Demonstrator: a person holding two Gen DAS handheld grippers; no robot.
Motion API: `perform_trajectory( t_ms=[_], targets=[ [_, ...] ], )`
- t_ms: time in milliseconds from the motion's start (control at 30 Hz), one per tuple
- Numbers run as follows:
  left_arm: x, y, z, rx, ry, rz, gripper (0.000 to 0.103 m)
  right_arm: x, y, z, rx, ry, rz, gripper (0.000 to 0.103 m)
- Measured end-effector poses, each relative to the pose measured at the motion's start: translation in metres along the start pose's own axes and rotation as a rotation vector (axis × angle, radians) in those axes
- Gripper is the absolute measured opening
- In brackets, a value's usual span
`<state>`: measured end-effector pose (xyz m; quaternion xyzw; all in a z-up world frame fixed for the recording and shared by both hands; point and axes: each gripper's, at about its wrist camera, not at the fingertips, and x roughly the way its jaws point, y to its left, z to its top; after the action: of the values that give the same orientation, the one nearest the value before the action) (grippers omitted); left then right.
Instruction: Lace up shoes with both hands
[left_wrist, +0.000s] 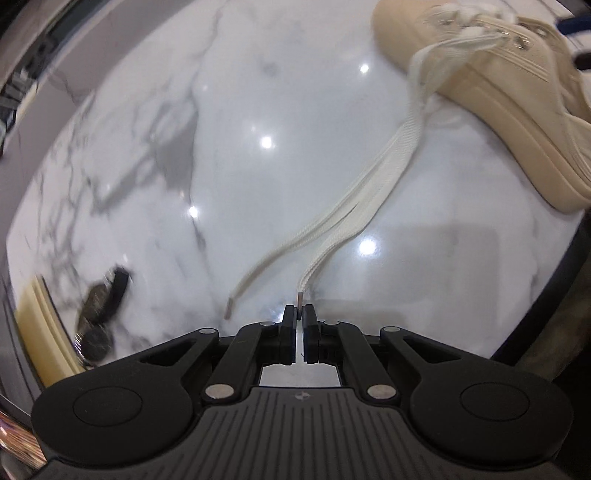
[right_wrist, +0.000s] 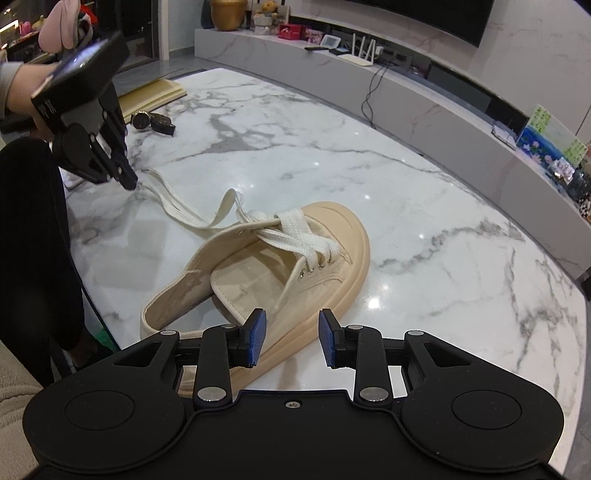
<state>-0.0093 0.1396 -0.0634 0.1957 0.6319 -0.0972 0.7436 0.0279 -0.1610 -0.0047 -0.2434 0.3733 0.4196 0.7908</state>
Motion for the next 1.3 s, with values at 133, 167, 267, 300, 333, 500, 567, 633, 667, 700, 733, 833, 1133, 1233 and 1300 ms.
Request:
perform_trajectory(
  t_ms=[133, 167, 267, 300, 333, 500, 567, 633, 667, 700, 733, 833, 1133, 1233, 1300],
  targets=[
    [-0.007, 0.007, -0.003, -0.082, -0.016, -0.018, 0.010, 0.001, 0.000, 0.002, 0.012, 0.001, 0.009, 0.029],
    [-0.012, 0.008, -0.004, -0.101, -0.027, -0.020, 0.014, 0.000, 0.000, 0.004, 0.008, -0.005, 0.018, 0.029],
    [-0.023, 0.010, -0.002, -0.143, -0.048, -0.005, 0.023, -0.004, 0.005, 0.012, -0.030, -0.022, 0.031, 0.029],
    [-0.027, 0.011, 0.000, -0.159, -0.058, 0.003, 0.026, -0.005, 0.007, 0.014, -0.043, -0.027, 0.036, 0.029],
    [-0.030, 0.010, 0.001, -0.172, -0.066, 0.007, 0.028, -0.006, 0.008, 0.017, -0.056, -0.033, 0.041, 0.029],
    [-0.026, 0.024, 0.010, -0.427, -0.076, -0.038, 0.036, -0.004, 0.016, 0.031, -0.095, -0.038, 0.056, 0.029],
    [-0.018, 0.033, 0.009, -0.544, -0.060, -0.089, 0.037, -0.003, 0.021, 0.038, -0.115, -0.052, 0.068, 0.029],
    [-0.012, 0.043, 0.008, -0.647, -0.050, -0.128, 0.038, -0.002, 0.026, 0.046, -0.141, -0.069, 0.086, 0.029],
    [-0.009, 0.047, 0.007, -0.693, -0.044, -0.140, 0.042, -0.001, 0.029, 0.051, -0.155, -0.077, 0.095, 0.029],
    [-0.006, 0.051, 0.006, -0.737, -0.026, -0.142, 0.044, -0.001, 0.032, 0.055, -0.168, -0.085, 0.104, 0.029],
    [-0.003, 0.056, 0.004, -0.801, 0.008, -0.145, 0.044, 0.000, 0.035, 0.059, -0.181, -0.094, 0.113, 0.029],
    [0.006, 0.068, -0.002, -0.936, 0.067, -0.172, 0.044, 0.003, 0.046, 0.071, -0.229, -0.117, 0.146, 0.029],
    [0.012, 0.078, 0.003, -1.021, 0.032, -0.204, 0.044, 0.060, 0.097, 0.096, -0.368, -0.078, 0.271, 0.029],
    [0.017, 0.080, 0.005, -1.024, 0.039, -0.195, 0.044, 0.073, 0.104, 0.100, -0.369, -0.065, 0.284, 0.029],
    [0.018, 0.082, 0.005, -1.029, 0.035, -0.192, 0.043, 0.085, 0.107, 0.104, -0.360, -0.056, 0.292, 0.029]
  ],
)
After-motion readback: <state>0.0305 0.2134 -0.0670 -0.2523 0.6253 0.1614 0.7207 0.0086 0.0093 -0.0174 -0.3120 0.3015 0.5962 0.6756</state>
